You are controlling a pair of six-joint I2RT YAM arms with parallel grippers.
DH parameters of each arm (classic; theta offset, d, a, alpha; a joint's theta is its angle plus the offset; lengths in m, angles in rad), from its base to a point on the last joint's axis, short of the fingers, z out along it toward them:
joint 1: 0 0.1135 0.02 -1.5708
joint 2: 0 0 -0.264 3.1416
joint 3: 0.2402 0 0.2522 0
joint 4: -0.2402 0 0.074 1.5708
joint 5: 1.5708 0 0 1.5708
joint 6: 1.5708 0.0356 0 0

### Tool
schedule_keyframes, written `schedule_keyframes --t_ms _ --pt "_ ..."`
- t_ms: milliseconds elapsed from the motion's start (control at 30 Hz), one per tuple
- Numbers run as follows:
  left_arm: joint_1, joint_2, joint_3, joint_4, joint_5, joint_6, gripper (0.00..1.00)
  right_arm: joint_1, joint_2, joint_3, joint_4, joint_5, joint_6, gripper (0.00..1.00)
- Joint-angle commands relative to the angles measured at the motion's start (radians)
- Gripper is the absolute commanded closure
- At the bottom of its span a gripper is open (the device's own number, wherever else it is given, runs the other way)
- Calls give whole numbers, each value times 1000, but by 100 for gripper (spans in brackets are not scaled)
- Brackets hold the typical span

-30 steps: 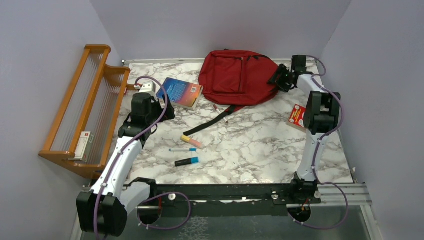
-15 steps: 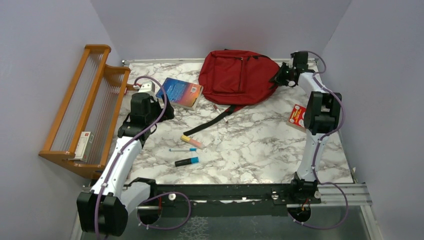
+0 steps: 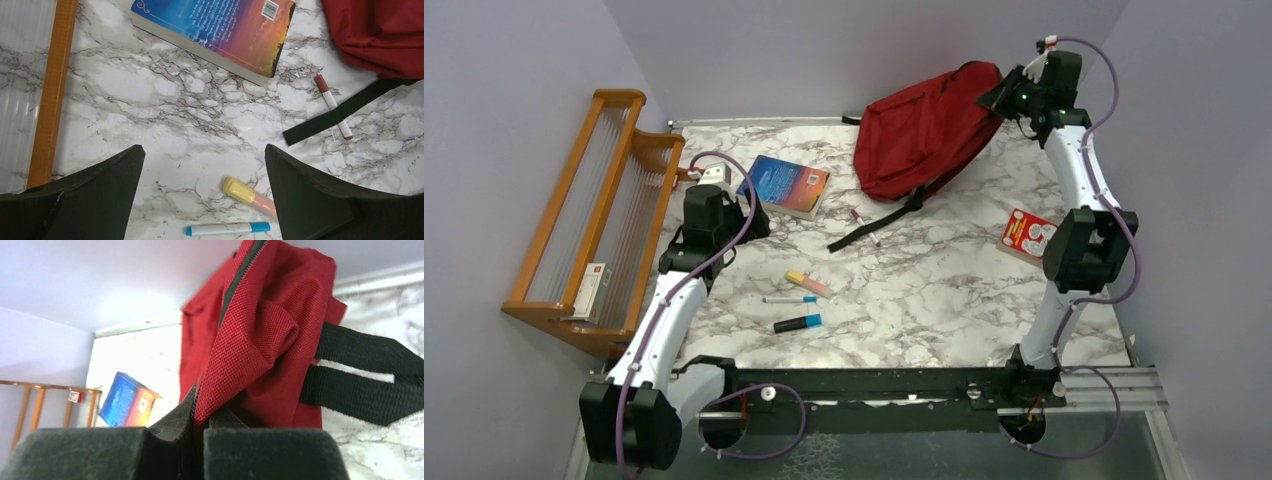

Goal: Pack the student bag
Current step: Pick up the student bag at the center of the board, then place the student bag at the center of the board.

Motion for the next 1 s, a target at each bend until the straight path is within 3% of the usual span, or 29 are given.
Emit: schedule_keyframes --t_ms 0,233,433,767,967 --pt "7 9 28 13 22 0 8 -7 -100 87 69 -14 -4 99" --pt "10 12 30 14 22 0 8 -7 -184 174 -17 -25 -43 99" --pt "11 12 32 18 44 2 8 -7 -291 145 -157 -15 -131 99" --pt "5 27 26 101 264 26 8 55 -545 -170 -306 -149 -256 99" --pt "-19 37 35 117 311 40 8 127 -651 -289 -324 -288 -277 99"
